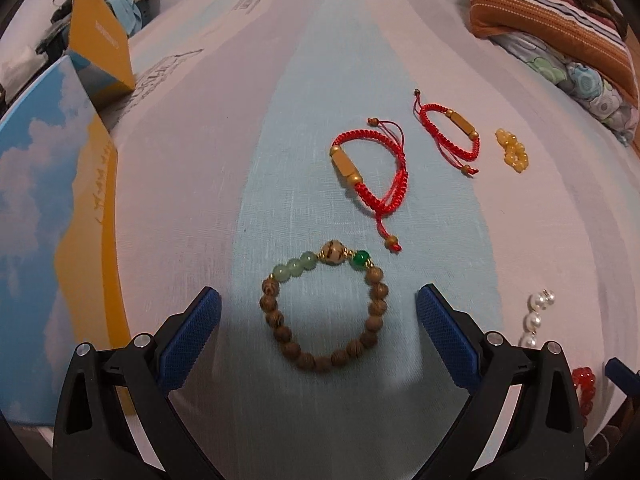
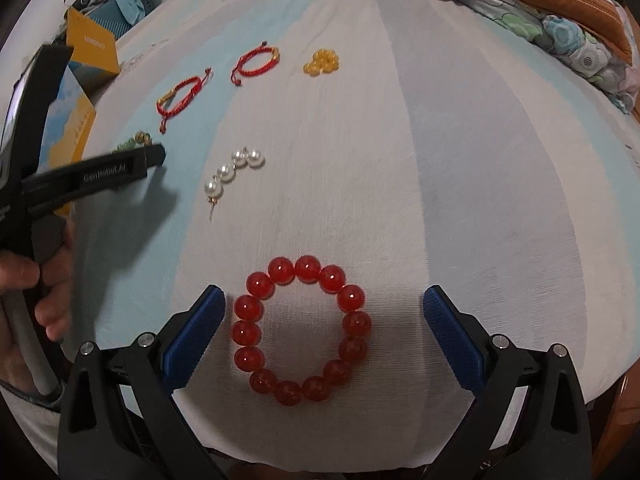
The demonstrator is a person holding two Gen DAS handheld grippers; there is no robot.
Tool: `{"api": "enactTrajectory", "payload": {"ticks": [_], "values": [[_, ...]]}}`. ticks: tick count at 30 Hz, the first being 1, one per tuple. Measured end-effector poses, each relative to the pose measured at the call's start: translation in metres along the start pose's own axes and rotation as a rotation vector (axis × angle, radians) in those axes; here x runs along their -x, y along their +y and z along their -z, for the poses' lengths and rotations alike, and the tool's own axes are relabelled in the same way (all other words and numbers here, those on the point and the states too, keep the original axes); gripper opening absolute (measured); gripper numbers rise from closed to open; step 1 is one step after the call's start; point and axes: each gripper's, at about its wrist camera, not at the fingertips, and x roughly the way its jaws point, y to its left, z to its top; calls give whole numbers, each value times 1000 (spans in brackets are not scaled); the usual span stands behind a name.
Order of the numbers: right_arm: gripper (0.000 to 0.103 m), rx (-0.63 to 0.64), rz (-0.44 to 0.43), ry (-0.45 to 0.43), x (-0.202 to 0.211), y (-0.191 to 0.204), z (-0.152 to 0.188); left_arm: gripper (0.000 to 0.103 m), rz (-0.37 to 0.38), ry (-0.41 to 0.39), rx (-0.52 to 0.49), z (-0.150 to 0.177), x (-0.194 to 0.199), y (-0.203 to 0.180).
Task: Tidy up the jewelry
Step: 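Grasp the wooden-green bracelet with the left tool while the right tool grasps the red bracelet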
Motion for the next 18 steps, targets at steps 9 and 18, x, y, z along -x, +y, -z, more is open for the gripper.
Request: {"api": "enactTrajectory", "payload": {"ticks": [9,18], "values": [[82,11,19,8,-9,4,3,84,-24,11,10,0,-3,4],[55,15,13,8,-6,5,4,52,-72,-1,-2,7,5,5]]}}
